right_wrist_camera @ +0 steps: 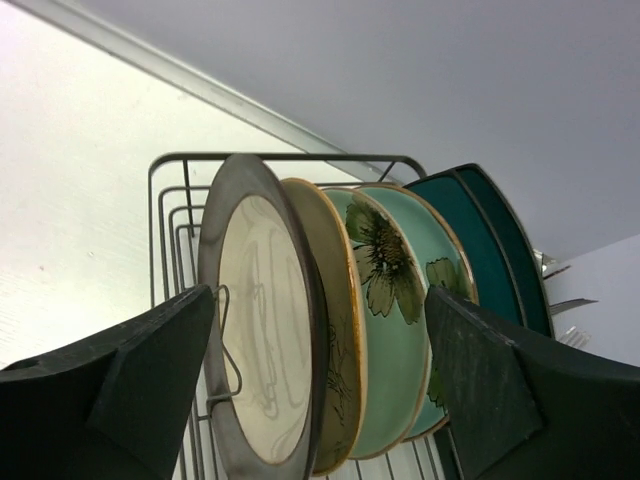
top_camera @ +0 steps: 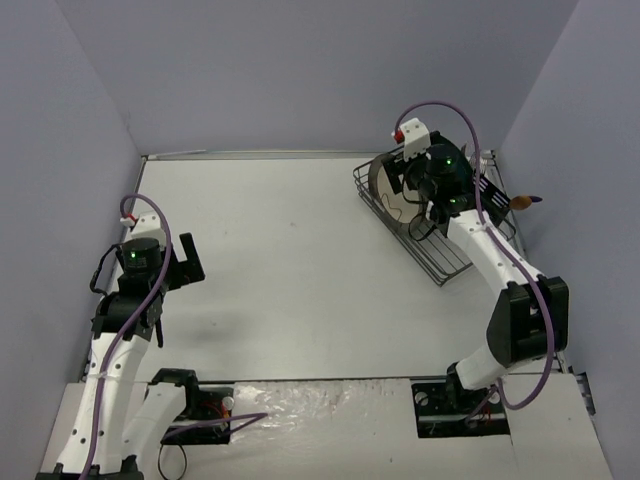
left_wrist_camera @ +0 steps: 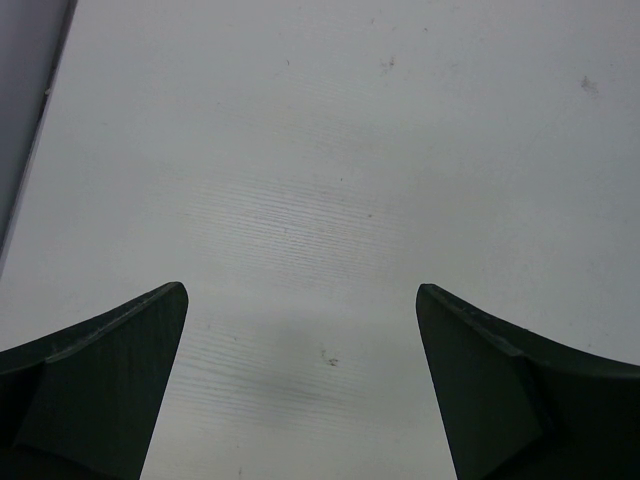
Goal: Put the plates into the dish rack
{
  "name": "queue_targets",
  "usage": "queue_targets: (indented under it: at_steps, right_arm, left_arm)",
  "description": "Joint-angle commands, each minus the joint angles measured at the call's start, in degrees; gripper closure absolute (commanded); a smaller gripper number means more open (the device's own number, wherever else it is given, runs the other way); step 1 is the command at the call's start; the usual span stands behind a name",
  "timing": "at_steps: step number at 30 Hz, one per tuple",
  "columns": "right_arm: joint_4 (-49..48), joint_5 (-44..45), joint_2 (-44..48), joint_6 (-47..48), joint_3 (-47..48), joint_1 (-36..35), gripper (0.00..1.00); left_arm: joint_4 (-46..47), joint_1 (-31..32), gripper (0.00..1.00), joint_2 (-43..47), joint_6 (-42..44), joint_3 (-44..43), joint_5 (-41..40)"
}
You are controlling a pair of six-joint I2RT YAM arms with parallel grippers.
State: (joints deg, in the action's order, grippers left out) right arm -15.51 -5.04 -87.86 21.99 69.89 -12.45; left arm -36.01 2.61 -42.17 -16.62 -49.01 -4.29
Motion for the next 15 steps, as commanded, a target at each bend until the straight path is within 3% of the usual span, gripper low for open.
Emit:
queue_targets:
  at_steps: [1, 5, 11, 15]
  right_arm:
    - [-1.2, 2.6, 9.8, -6.3, 3.2, -0.1, 0.10]
    - [0.6, 7.6, 21.3, -12.8, 0.5, -0.2, 0.00]
    - [3.7, 19.2, 38.9, -21.9, -7.7, -2.9, 0.00]
    - [10.9, 25.8, 47.4, -25.2, -10.1, -6.9, 0.00]
  left_arm:
    - [2.0, -0.2, 0.03, 0.8, 1.2, -1.6, 0.3]
    - [2.4, -0.2, 0.03, 1.9, 1.4, -1.8, 0.3]
    - [0.7, 0.1, 0.03, 2.7, 1.7, -5.1, -1.0]
    - [-1.2, 0.5, 0.03, 3.3, 1.0, -7.6, -0.1]
